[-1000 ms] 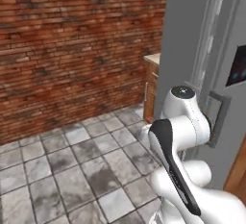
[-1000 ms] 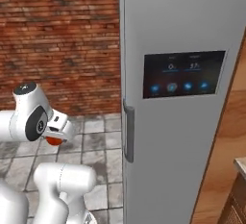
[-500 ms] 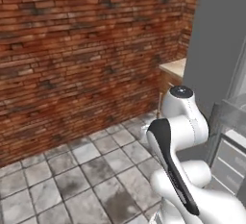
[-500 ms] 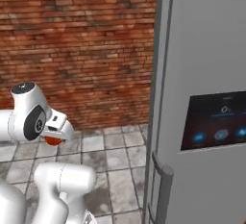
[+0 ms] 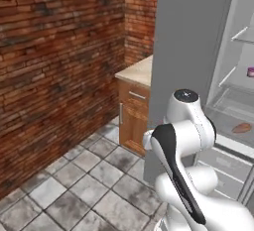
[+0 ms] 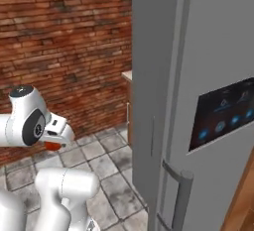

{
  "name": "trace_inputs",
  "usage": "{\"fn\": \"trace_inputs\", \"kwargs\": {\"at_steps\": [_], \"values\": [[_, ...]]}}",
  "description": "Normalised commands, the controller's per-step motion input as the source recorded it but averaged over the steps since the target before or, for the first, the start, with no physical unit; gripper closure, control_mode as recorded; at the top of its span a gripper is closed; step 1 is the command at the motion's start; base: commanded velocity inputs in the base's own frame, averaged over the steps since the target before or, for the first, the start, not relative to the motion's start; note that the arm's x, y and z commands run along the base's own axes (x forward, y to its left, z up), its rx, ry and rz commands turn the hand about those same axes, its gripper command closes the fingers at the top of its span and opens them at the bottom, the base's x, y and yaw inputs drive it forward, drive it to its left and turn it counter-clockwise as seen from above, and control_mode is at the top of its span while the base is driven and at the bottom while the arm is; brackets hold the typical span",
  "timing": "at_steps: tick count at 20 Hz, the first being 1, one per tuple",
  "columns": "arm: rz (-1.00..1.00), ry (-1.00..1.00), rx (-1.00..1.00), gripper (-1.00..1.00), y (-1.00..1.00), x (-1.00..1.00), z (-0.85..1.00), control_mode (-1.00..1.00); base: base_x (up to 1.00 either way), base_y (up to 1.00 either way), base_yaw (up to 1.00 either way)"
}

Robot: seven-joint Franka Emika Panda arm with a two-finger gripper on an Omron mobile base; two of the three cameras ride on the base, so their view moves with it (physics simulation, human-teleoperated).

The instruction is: Place the sweet potato and tomato inside the fridge drawer. Close the drawer after placing the vegetables.

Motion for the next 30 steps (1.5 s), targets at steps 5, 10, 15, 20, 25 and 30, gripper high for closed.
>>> {"fn": "trace_inputs", "kwargs": {"at_steps": [5, 10, 15, 20, 25, 30], "values": [[0.0, 0.0, 0.0, 1.0, 0.0, 0.0, 0.0, 1.0, 0.18, 0.37, -0.76], [0.0, 0.0, 0.0, 1.0, 0.0, 0.0, 0.0, 1.0, 0.16, 0.41, -0.71], [0.0, 0.0, 0.0, 1.0, 0.0, 0.0, 0.0, 1.0, 0.1, 0.63, -0.68], [0.0, 0.0, 0.0, 1.0, 0.0, 0.0, 0.0, 1.0, 0.02, 0.32, -0.46], [0.0, 0.0, 0.0, 1.0, 0.0, 0.0, 0.0, 1.0, 0.32, 0.53, -0.41], [0.0, 0.0, 0.0, 1.0, 0.0, 0.0, 0.0, 1.0, 0.35, 0.42, -0.31]]}}
